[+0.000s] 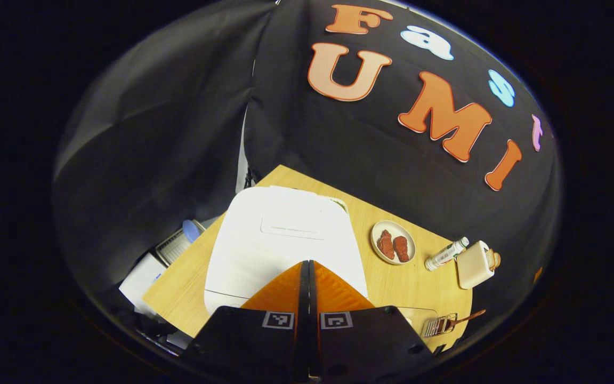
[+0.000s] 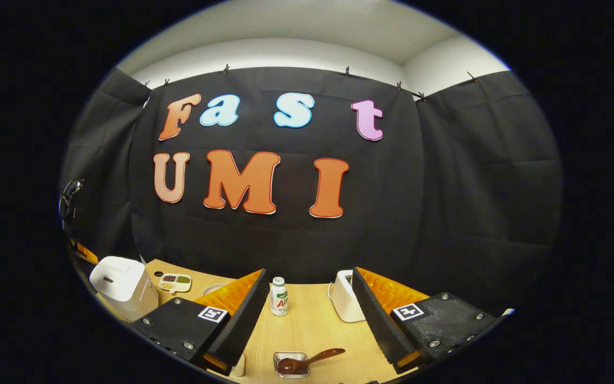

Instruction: Close the left gripper, press the button to open the rice cooker; take a wooden spoon from the chopstick holder with the right hand, scoop a spoonful of rice and pour it into the rice cooker, then put the wooden spoon back into the chopstick holder.

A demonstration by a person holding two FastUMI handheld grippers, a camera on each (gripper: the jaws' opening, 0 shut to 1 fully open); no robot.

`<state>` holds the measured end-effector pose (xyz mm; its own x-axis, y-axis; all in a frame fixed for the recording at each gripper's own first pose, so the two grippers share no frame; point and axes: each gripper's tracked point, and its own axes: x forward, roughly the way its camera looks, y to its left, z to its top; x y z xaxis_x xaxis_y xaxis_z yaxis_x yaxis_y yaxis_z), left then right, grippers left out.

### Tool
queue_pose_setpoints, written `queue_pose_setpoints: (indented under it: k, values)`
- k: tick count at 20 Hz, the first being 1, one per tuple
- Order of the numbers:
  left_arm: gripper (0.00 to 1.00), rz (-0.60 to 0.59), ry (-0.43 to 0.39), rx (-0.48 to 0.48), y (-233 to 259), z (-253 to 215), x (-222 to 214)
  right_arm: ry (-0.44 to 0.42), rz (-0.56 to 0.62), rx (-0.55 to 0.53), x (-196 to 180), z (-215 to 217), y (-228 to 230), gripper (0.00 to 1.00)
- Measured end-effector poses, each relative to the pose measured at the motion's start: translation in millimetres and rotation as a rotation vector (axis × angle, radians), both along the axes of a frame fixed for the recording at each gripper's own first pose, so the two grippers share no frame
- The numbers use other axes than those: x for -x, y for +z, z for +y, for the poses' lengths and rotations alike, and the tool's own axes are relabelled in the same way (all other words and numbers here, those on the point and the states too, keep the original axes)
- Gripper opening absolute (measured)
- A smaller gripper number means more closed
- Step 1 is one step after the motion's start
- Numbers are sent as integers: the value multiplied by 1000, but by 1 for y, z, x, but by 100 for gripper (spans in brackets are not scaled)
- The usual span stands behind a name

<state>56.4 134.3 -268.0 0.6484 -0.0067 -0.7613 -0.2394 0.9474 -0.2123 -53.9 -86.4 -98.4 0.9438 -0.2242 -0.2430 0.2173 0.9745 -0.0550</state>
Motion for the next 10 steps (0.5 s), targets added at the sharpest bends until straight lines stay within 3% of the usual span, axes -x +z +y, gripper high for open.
queue_pose_setpoints:
  k: [3, 10]
  values:
    - [4, 84, -25, 61, -35, -9, -3, -34, 20, -1, 10, -8, -8, 97]
    - [5, 179, -53, 69, -70, -13, -1, -103, 78, -8, 29, -22, -31, 97]
